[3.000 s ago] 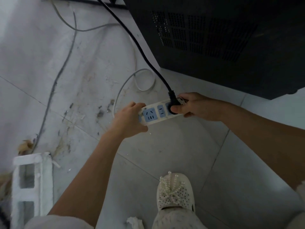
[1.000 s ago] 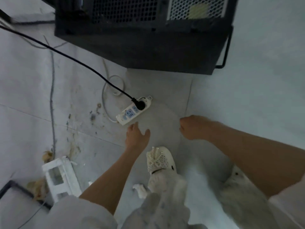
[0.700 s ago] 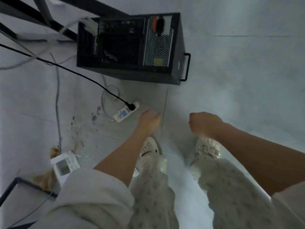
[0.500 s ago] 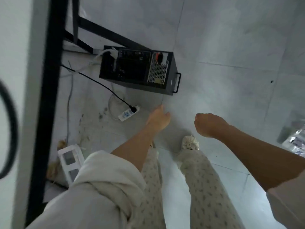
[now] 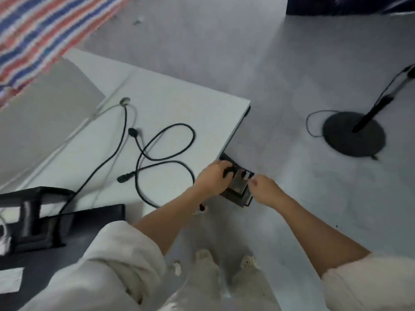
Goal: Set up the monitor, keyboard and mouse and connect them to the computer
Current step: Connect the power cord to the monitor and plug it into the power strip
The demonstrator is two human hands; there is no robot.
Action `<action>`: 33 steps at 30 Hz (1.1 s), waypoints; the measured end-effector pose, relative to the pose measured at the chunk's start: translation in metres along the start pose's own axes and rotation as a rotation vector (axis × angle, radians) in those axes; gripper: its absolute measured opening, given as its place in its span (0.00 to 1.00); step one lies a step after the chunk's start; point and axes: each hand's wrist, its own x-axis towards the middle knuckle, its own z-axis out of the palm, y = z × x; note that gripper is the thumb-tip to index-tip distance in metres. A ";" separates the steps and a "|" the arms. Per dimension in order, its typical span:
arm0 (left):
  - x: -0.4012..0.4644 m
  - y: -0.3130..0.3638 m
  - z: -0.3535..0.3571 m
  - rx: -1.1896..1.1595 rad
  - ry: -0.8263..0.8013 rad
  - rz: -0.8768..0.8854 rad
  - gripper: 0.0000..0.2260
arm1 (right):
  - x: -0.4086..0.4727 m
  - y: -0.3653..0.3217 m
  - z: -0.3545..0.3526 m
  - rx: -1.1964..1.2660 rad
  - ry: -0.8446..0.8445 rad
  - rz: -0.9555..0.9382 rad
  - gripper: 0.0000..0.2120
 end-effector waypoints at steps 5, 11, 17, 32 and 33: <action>-0.030 -0.073 -0.061 -0.059 0.195 -0.252 0.18 | 0.008 -0.077 0.013 -0.087 0.003 -0.169 0.13; -0.058 -0.167 -0.084 -0.057 0.251 -0.473 0.20 | 0.043 -0.145 0.055 -0.333 -0.019 -0.293 0.21; -0.061 -0.224 -0.089 -0.087 0.336 -0.522 0.21 | 0.108 -0.200 0.101 -0.778 -0.016 -0.380 0.31; -0.007 -0.205 -0.063 -0.022 0.207 -0.448 0.15 | 0.104 -0.154 0.076 -0.597 0.190 -0.262 0.17; 0.000 -0.188 -0.062 -0.099 0.214 -0.406 0.14 | 0.098 -0.141 0.067 -0.544 0.251 -0.225 0.17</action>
